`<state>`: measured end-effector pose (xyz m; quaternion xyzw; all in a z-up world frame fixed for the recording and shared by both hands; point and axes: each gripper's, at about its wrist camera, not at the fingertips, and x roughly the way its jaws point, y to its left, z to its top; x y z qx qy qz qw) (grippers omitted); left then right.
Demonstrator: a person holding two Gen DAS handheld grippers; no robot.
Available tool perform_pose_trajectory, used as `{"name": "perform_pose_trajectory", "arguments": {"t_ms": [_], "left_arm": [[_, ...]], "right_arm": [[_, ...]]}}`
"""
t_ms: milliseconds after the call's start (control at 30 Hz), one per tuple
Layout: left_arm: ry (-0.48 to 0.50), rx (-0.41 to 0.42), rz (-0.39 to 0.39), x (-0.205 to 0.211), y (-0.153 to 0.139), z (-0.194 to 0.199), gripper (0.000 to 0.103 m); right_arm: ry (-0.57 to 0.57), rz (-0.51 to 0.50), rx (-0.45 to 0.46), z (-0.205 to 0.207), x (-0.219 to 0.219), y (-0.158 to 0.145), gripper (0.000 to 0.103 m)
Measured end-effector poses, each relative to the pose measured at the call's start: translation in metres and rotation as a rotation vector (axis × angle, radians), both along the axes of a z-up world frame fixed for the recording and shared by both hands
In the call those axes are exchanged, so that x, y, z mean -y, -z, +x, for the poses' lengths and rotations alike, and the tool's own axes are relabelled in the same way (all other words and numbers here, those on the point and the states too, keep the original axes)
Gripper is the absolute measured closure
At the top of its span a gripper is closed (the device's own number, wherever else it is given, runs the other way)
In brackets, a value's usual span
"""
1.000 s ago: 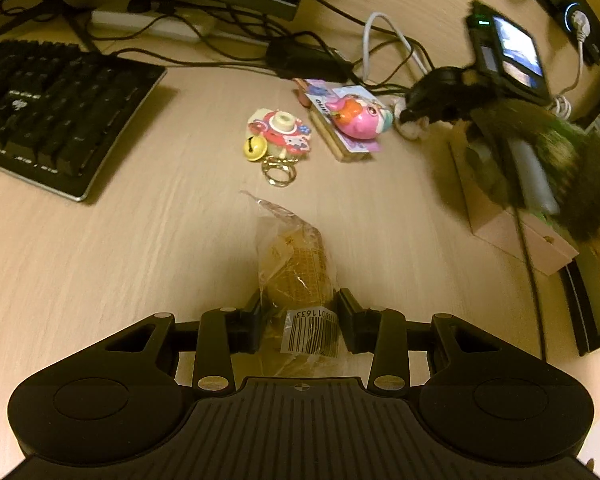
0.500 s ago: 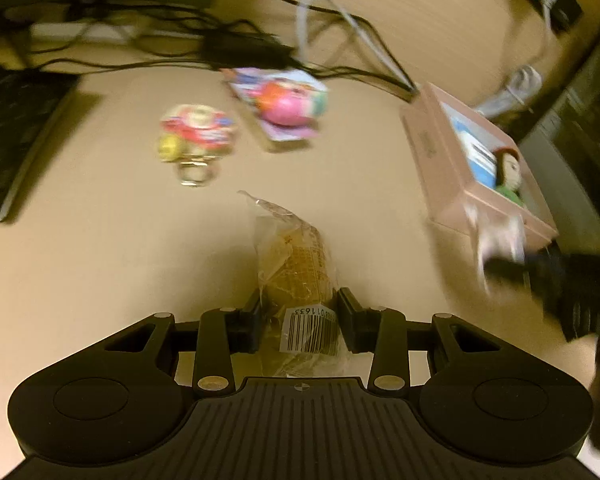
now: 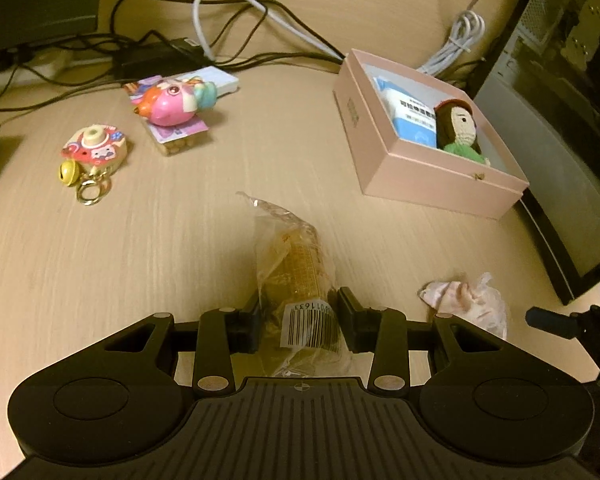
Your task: Organize objects
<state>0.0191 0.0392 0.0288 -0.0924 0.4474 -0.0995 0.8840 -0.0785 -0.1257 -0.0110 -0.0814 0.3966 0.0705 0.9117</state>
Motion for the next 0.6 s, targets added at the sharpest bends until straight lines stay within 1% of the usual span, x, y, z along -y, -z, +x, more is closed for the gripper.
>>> {"name": "perform_pose_trajectory", "arguments": {"t_ms": [133,233,267,367,433,500,600], "left_arm": [[0.010,0.004,0.017,0.004,0.000,-0.004,0.061],[0.028,0.012,0.039,0.009,-0.002,-0.008,0.061],[0.033,0.016,0.046,0.011,-0.002,-0.009,0.061],[0.040,0.026,0.064,0.014,-0.002,-0.011,0.061],[0.038,0.027,0.065,0.015,-0.002,-0.011,0.061],[0.033,0.024,0.059,0.014,-0.002,-0.011,0.061],[0.028,0.022,0.053,0.013,-0.001,-0.011,0.061]], "right_arm": [[0.085,0.026,-0.048,0.002,0.018,0.014,0.010],[0.134,0.121,-0.086,0.006,0.033,0.021,0.000],[0.143,0.144,-0.089,0.006,0.036,0.022,0.000],[0.142,0.164,-0.081,0.007,0.035,0.022,0.000],[0.134,0.143,-0.074,0.008,0.030,0.022,0.000],[0.125,0.090,-0.071,0.008,0.022,0.025,0.000],[0.143,0.097,-0.068,0.009,0.019,0.024,0.000]]}}
